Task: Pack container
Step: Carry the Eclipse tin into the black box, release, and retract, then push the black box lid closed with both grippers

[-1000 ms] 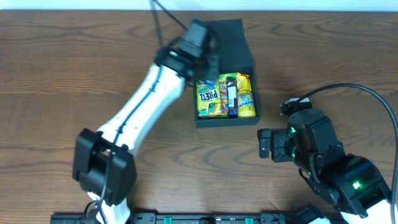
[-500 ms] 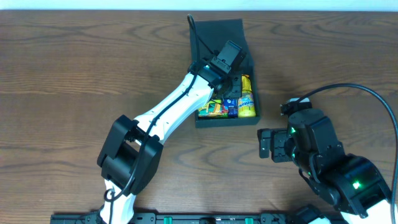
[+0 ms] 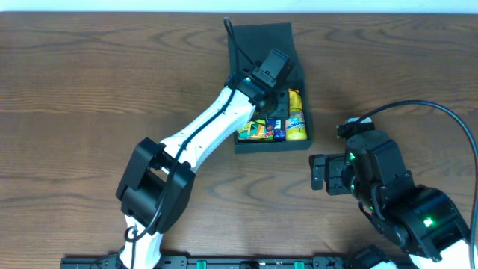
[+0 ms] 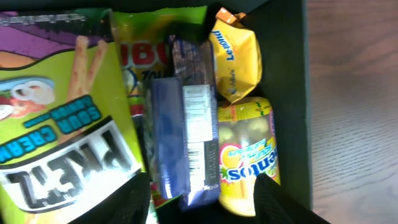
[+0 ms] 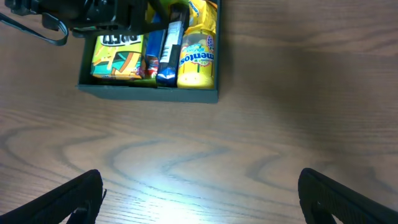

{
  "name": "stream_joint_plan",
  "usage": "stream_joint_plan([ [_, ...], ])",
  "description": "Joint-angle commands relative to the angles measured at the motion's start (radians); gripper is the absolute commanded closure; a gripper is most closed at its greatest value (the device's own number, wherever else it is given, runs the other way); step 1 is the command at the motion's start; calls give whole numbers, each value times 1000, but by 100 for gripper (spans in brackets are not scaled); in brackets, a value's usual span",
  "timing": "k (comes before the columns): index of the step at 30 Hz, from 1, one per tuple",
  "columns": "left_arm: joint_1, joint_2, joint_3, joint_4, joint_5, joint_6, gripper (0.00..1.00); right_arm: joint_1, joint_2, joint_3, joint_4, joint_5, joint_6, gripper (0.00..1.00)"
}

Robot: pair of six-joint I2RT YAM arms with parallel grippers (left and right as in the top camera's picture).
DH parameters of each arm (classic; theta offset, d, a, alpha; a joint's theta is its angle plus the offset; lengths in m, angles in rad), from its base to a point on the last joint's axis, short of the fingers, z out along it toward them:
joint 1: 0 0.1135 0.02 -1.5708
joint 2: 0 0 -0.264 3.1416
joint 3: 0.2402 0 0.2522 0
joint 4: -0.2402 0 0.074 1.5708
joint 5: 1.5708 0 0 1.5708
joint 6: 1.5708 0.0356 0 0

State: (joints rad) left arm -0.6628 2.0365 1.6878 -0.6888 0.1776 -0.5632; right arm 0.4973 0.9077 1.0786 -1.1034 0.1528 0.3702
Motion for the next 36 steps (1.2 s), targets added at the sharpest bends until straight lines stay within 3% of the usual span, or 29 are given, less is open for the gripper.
stream_joint_plan([
  [1, 29, -75, 17, -22, 0, 66, 46, -7, -5, 7, -1, 4, -12, 1],
  [8, 94, -234, 17, -122, -6, 180, 50, -7, -5, 7, -1, 4, -12, 1],
  [16, 216, -345, 17, -204, -54, 227, 53, -7, -5, 7, 0, -1, -8, 1],
  [21, 334, -343, 17, -216, -46, 227, 77, -7, -4, 7, 45, -53, 44, 0],
  [22, 357, -341, 17, -216, -46, 227, 88, -7, -4, 6, 58, -56, 45, 1],
  [24, 384, -340, 17, -212, -47, 227, 94, -7, 1, 6, 95, -37, 42, 1],
  [25, 402, -340, 17, -211, -56, 227, 94, -7, 15, 5, 134, 3, 44, 13],
  [28, 418, -338, 17, -190, -89, 228, 94, -7, 78, 5, 222, 35, 44, 64],
  [31, 418, -333, 17, -139, -114, 227, 94, -15, 167, 5, 304, 42, 43, 99],
  [36, 426, -279, 17, -37, -40, 227, 94, -95, 357, 5, 448, -3, 44, 99],
])
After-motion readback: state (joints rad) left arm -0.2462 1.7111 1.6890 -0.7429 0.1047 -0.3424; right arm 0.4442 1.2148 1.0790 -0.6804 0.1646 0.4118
